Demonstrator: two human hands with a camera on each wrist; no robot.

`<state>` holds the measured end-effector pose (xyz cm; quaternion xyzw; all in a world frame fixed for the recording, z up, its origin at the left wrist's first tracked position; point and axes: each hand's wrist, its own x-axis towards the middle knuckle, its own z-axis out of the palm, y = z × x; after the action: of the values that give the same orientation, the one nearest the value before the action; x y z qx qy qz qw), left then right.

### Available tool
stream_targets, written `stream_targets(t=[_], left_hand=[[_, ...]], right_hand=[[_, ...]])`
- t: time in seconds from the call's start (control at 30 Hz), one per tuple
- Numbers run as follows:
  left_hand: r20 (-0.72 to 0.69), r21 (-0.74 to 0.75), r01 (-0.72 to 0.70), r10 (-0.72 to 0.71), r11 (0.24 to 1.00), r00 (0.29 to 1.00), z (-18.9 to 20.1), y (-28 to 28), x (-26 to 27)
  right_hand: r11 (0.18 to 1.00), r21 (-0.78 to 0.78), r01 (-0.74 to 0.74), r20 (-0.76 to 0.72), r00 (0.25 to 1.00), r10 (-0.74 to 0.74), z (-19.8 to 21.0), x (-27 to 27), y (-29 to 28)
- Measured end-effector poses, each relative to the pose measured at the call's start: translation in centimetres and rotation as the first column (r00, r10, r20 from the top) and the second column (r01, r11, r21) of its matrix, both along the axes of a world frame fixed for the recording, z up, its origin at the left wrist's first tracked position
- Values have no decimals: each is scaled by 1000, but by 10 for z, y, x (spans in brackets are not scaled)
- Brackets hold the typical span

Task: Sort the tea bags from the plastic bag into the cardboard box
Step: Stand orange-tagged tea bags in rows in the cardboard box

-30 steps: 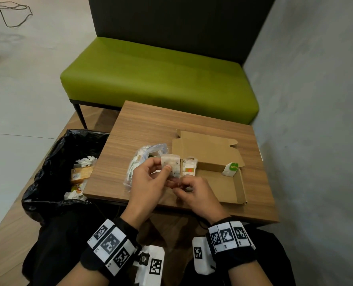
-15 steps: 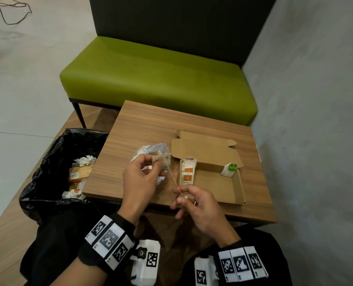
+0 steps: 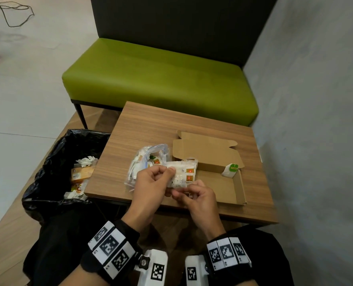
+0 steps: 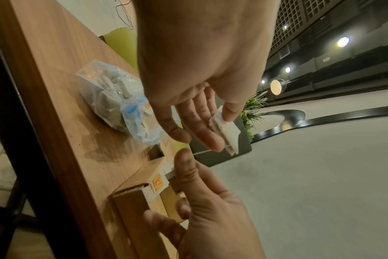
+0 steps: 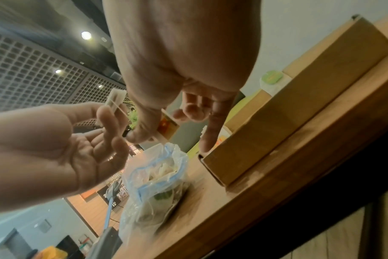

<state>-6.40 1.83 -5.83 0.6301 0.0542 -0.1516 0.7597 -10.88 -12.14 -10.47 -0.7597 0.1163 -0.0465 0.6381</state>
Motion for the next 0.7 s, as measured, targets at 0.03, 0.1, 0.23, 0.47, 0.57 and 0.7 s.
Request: stream_targets(t=[0.03, 0.1, 0.23, 0.47, 0.57, 0.7], left_hand=[[5, 9, 7, -7, 1000, 1000, 0, 0, -1], [18, 22, 25, -25, 999, 1000, 1, -1, -2], [16, 28, 69, -69, 997, 997, 1, 0, -4], [23, 18, 115, -116, 993, 993, 0, -3, -7], [25, 12, 135, -136, 991, 990, 0, -5, -9], [37, 59, 174, -176, 983, 984, -6, -4, -10]], right_hand=[[1000, -17, -10, 13, 1000, 11, 1, -1, -1], [999, -22, -28, 12, 1000, 28, 4, -3, -2], [995, -87, 38, 9, 999, -38, 4, -6, -7], [976, -212, 41, 23, 999, -37, 5, -8, -12], [999, -26, 34, -35, 999, -35, 9, -6, -12], [960, 271, 64, -127, 991, -30, 19, -5, -16]])
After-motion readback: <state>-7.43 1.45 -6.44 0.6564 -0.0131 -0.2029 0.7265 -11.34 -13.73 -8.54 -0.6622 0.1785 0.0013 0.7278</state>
